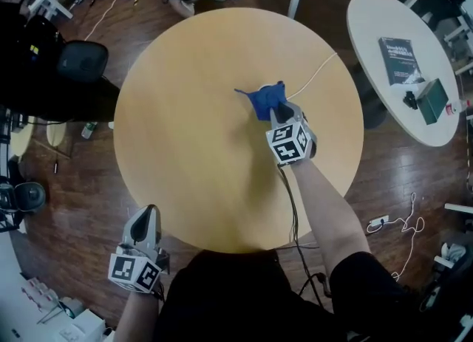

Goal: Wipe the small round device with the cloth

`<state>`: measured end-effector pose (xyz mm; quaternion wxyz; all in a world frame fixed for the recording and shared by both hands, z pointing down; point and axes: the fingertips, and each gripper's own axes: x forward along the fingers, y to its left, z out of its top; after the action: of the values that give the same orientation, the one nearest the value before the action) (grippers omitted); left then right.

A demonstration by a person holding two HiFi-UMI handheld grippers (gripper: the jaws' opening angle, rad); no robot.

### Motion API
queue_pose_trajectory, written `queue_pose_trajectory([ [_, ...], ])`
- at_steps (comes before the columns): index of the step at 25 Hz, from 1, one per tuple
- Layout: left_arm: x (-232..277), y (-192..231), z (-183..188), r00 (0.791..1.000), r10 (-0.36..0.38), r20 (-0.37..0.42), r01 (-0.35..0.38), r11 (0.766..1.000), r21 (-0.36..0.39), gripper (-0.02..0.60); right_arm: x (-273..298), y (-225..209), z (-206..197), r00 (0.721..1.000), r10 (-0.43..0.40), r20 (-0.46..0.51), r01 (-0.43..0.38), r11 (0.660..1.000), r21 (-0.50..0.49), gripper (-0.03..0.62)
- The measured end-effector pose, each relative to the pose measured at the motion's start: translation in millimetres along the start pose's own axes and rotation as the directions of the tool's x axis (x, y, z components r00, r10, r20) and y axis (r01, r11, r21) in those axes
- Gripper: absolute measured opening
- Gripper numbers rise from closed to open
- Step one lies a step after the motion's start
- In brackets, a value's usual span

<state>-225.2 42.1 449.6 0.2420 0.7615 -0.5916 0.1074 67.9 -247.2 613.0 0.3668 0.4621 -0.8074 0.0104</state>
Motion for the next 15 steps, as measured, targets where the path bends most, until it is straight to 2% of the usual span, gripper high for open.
queue_pose_trajectory([
  [9, -7, 3, -1, 1.000, 0.026, 0.003, -0.026, 1.000, 0.000, 0.006, 15, 29, -35, 0.990, 0.094, -0.101, -0.091, 0.995, 0.029, 0.086],
  [12, -10, 4, -1, 0.999, 0.033, 0.008, -0.033, 0.999, 0.000, 0.006, 5, 26, -20, 0.998, 0.050, -0.037, -0.050, 0.999, 0.008, 0.086],
  [15, -10, 6, -2, 0.999, 0.041, 0.012, -0.041, 0.999, -0.013, 0.006, -12, 6, 18, 0.995, -0.043, 0.090, 0.047, 0.998, -0.043, 0.086],
])
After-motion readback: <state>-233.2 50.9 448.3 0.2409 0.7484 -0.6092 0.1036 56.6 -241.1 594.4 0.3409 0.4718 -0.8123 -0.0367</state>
